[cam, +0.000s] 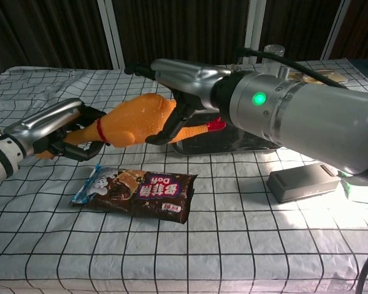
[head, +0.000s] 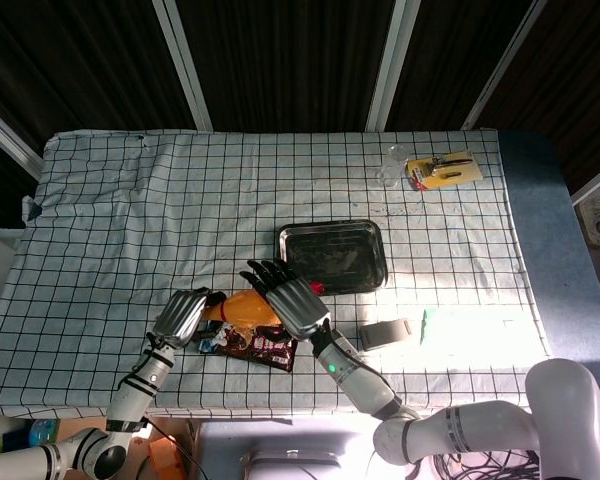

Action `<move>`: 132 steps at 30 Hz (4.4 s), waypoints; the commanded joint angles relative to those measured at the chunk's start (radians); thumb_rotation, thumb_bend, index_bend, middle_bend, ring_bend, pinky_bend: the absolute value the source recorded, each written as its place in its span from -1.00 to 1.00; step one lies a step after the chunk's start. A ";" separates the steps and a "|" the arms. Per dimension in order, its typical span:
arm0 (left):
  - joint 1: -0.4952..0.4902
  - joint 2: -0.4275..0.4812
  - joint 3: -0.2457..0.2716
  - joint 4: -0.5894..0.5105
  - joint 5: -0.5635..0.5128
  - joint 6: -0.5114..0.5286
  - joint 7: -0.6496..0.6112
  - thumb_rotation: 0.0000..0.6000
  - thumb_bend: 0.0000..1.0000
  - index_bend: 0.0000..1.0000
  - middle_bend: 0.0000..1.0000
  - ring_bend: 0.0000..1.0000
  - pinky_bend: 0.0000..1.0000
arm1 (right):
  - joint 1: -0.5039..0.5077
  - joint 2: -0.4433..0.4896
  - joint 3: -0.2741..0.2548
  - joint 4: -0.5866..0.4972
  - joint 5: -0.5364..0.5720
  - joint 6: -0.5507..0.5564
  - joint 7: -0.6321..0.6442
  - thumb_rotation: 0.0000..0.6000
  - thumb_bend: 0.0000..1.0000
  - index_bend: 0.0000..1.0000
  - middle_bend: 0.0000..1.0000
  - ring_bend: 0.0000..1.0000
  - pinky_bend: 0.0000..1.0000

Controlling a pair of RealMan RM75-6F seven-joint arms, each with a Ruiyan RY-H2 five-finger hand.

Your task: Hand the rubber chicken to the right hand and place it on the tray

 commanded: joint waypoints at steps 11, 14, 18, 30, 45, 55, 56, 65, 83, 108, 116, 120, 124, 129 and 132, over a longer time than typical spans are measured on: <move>0.000 0.003 0.000 -0.010 0.002 0.001 0.006 1.00 0.57 0.23 0.41 -0.07 0.46 | 0.000 -0.065 0.000 0.052 -0.010 0.082 -0.007 1.00 -0.62 -0.39 -0.49 -0.58 -0.31; 0.000 0.007 -0.002 -0.013 0.002 0.002 0.005 1.00 0.57 0.23 0.41 -0.07 0.46 | -0.006 -0.105 0.008 0.073 -0.024 0.139 -0.017 1.00 -0.20 0.75 0.41 0.39 0.73; 0.001 0.009 -0.002 -0.016 0.000 0.002 0.007 1.00 0.57 0.23 0.41 -0.07 0.46 | -0.018 -0.144 0.001 0.116 -0.093 0.183 0.008 1.00 0.11 1.00 0.68 0.66 1.00; -0.001 0.011 -0.006 -0.015 -0.008 -0.002 0.011 1.00 0.57 0.23 0.41 -0.06 0.46 | -0.034 -0.102 -0.002 0.060 -0.027 0.107 -0.020 1.00 -0.18 0.07 0.14 -0.08 0.25; -0.006 0.004 -0.003 -0.004 -0.011 -0.013 0.014 1.00 0.57 0.23 0.41 -0.07 0.46 | -0.026 -0.008 -0.018 0.032 -0.074 -0.015 0.075 1.00 -0.62 -1.00 -1.00 -1.00 -1.00; -0.003 0.003 -0.003 -0.006 -0.013 -0.007 0.022 1.00 0.57 0.23 0.41 -0.07 0.46 | -0.019 -0.078 -0.021 0.074 -0.024 0.063 0.008 1.00 -0.40 0.51 0.27 0.20 0.54; -0.003 0.004 -0.003 -0.006 -0.012 -0.006 0.022 1.00 0.57 0.23 0.41 -0.07 0.46 | -0.020 -0.091 -0.021 0.083 -0.037 0.078 0.007 1.00 -0.30 0.72 0.45 0.39 0.72; 0.003 0.006 -0.005 -0.010 -0.016 -0.002 0.008 1.00 0.52 0.20 0.36 -0.10 0.35 | -0.038 -0.127 -0.017 0.118 -0.121 0.122 0.045 1.00 0.03 1.00 0.74 0.65 1.00; 0.018 0.064 0.025 0.070 0.096 0.048 -0.104 1.00 -0.21 -1.00 -1.00 -1.00 -0.99 | -0.099 -0.030 -0.021 0.079 -0.179 0.131 0.094 1.00 0.04 1.00 0.75 0.66 1.00; 0.110 0.143 0.034 0.239 0.011 0.030 -0.272 1.00 -0.22 -1.00 -1.00 -1.00 -1.00 | -0.210 -0.107 -0.036 0.798 -0.422 0.114 0.876 1.00 0.04 0.98 0.75 0.59 0.92; 0.109 0.131 0.033 0.269 0.004 0.001 -0.292 1.00 -0.22 -1.00 -1.00 -1.00 -1.00 | -0.149 -0.271 -0.053 1.090 -0.468 0.044 0.996 1.00 0.04 0.38 0.37 -0.05 0.30; 0.112 0.132 0.032 0.276 0.009 0.000 -0.303 1.00 -0.22 -1.00 -1.00 -1.00 -1.00 | -0.132 -0.296 -0.065 1.144 -0.486 0.017 0.998 1.00 0.04 0.23 0.23 -0.22 0.14; 0.114 0.138 0.034 0.274 0.013 -0.008 -0.317 1.00 -0.22 -1.00 -1.00 -1.00 -1.00 | -0.134 -0.301 -0.079 1.167 -0.501 0.004 1.005 1.00 0.01 0.00 0.02 -0.43 -0.05; 0.116 0.146 0.036 0.273 0.019 -0.012 -0.327 1.00 -0.22 -1.00 -1.00 -1.00 -1.00 | -0.138 -0.282 -0.085 1.166 -0.503 -0.036 1.042 1.00 -0.12 -0.72 -0.61 -0.93 -0.52; 0.117 0.147 0.035 0.273 0.020 -0.011 -0.330 1.00 -0.22 -1.00 -1.00 -1.00 -1.00 | -0.139 -0.274 -0.081 1.169 -0.497 -0.058 1.042 1.00 -0.23 -0.99 -0.91 -1.00 -0.74</move>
